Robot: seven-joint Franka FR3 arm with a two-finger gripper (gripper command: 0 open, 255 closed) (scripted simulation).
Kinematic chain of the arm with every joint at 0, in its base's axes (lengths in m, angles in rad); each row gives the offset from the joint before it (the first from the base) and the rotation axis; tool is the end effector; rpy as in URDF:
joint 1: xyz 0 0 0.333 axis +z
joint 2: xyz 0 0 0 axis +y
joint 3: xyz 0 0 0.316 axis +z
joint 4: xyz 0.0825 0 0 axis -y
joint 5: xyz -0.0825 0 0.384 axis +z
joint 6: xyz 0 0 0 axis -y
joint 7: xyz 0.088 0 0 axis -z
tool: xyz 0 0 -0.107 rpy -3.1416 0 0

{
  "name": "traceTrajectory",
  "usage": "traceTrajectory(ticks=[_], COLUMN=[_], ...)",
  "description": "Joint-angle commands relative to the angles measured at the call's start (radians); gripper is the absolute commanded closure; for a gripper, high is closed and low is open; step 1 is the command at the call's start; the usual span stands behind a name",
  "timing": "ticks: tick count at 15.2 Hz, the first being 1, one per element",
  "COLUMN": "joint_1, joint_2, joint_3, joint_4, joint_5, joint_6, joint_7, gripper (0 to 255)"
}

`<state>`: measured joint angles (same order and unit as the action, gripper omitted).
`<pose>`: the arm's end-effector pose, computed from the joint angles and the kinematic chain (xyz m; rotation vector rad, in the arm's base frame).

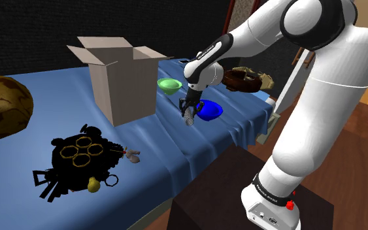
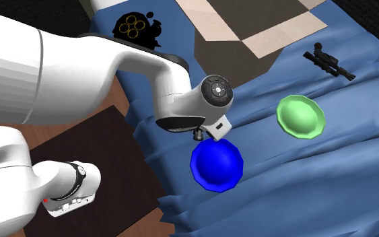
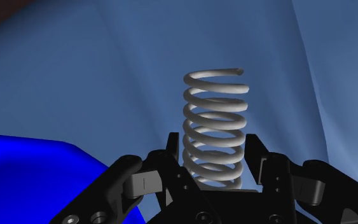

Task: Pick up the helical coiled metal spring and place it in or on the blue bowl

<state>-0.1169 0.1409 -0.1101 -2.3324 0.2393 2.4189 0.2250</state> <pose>0.4980 -0.1143 0.2729 -2.8525 0.9379 0.0778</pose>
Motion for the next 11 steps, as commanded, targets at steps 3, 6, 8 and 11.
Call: traceTrajectory(ticks=[3,6,8,11], joint_1=[0.001,0.001,0.001,0.001], joint_2=[-0.046,-0.075,-0.094,-0.121], joint_3=[-0.005,-0.007,-0.008,-0.009], joint_4=[0.008,0.017,0.025,0.038], joint_5=[-0.020,-0.033,-0.041,-0.052], joint_6=[-0.052,-0.090,-0.115,-0.154], joint_7=[0.019,0.032,0.040,0.051], gripper=[255,255,255,255])
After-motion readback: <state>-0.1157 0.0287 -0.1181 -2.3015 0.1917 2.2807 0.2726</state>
